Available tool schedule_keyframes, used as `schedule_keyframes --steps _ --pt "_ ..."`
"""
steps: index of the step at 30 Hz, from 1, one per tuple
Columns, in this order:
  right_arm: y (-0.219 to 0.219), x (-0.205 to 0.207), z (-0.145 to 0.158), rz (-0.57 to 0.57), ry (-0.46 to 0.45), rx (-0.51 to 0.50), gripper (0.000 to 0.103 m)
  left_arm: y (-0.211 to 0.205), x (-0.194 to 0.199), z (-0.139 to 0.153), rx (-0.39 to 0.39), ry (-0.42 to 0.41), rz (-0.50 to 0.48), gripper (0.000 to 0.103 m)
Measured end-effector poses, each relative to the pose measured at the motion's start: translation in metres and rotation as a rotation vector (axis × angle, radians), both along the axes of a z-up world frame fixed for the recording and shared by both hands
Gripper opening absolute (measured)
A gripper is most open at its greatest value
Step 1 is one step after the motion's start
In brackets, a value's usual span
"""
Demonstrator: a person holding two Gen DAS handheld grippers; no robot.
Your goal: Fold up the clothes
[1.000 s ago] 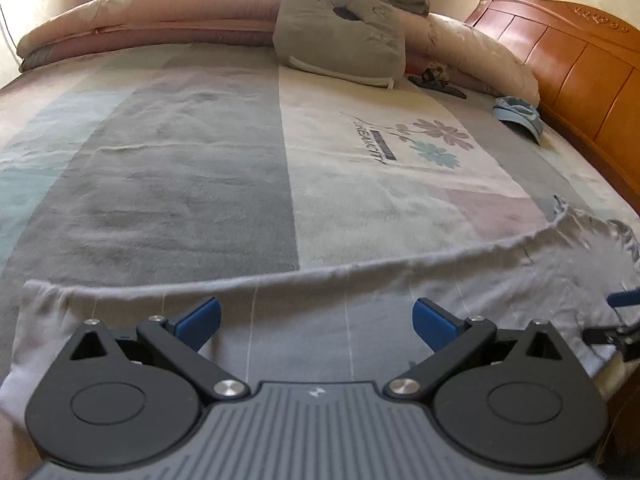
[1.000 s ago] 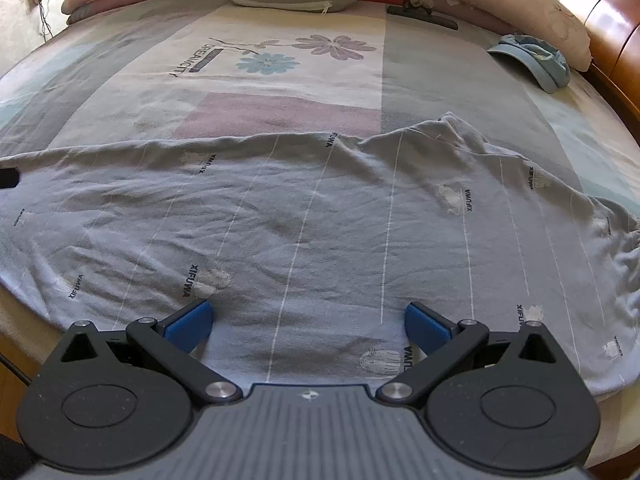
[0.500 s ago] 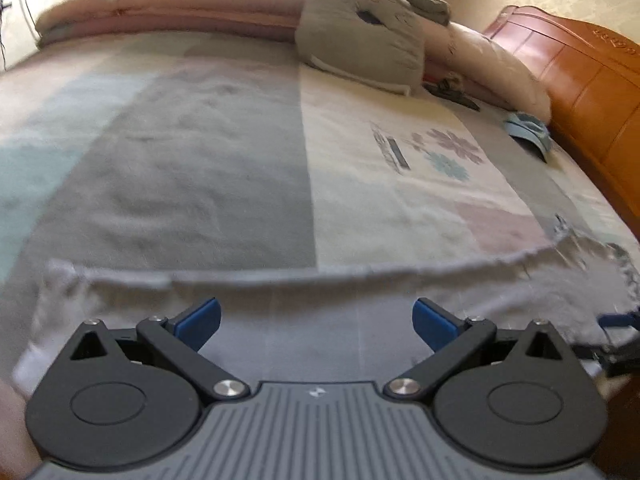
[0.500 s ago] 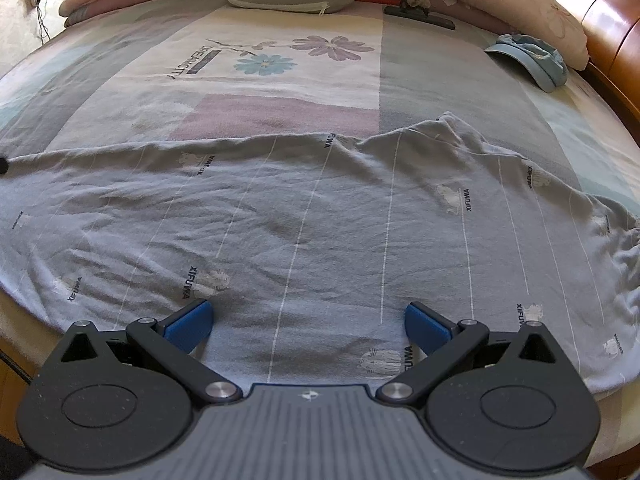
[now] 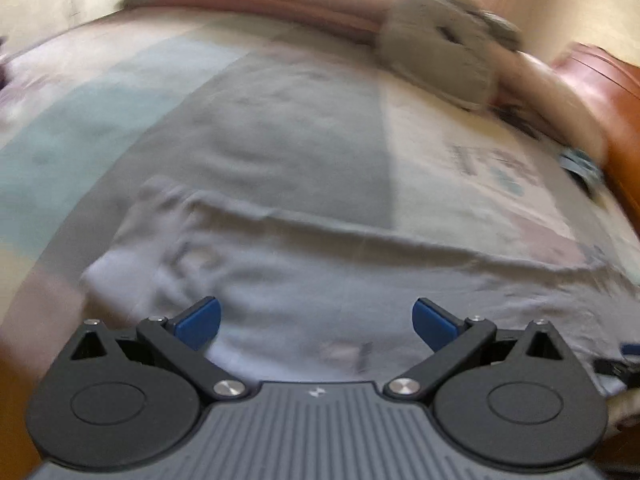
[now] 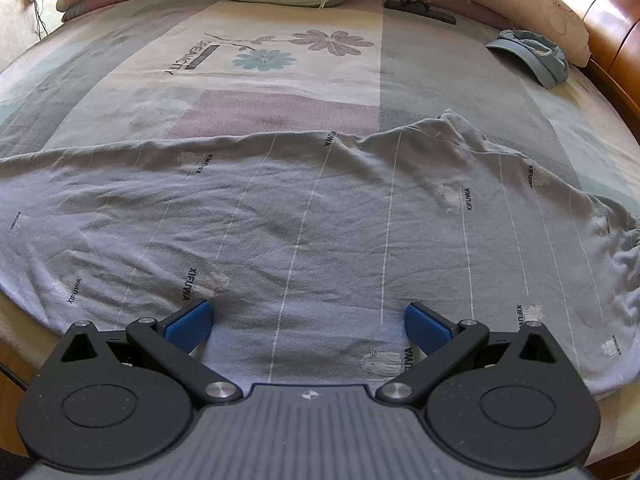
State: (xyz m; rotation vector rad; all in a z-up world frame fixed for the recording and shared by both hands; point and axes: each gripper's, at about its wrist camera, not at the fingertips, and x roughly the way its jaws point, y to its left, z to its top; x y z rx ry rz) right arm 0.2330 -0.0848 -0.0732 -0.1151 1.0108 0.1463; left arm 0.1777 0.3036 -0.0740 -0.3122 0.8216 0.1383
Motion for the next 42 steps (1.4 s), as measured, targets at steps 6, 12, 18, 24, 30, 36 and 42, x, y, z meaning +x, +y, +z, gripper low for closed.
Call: schedule_keyframes --steps 6,12,18,24,30,36,42 --pt "0.001 0.007 0.005 0.019 0.062 -0.013 0.103 0.02 -0.026 0.018 -0.032 -0.096 0.152 0.102" --pt "0.01 0.016 0.022 0.1 0.063 0.076 0.103 0.04 -0.05 0.011 -0.253 -0.165 0.304 0.102" --pt "0.033 0.028 0.038 0.203 0.034 0.176 0.103 0.064 -0.055 -0.01 -0.474 -0.209 0.421 0.102" --pt "0.046 0.032 0.04 0.252 0.038 0.185 0.103 0.085 -0.048 -0.023 -0.629 -0.233 0.49 0.102" --pt "0.071 0.042 0.041 0.369 0.046 0.194 0.103 0.102 -0.037 -0.029 -0.751 -0.198 0.532 0.102" --pt "0.16 0.047 0.047 0.73 -0.026 0.069 0.103 0.105 -0.033 -0.022 -0.724 -0.141 0.499 0.102" --pt "0.264 0.027 0.05 1.098 -0.15 -0.029 0.103 0.104 -0.045 0.0 -0.539 -0.052 0.437 0.102"
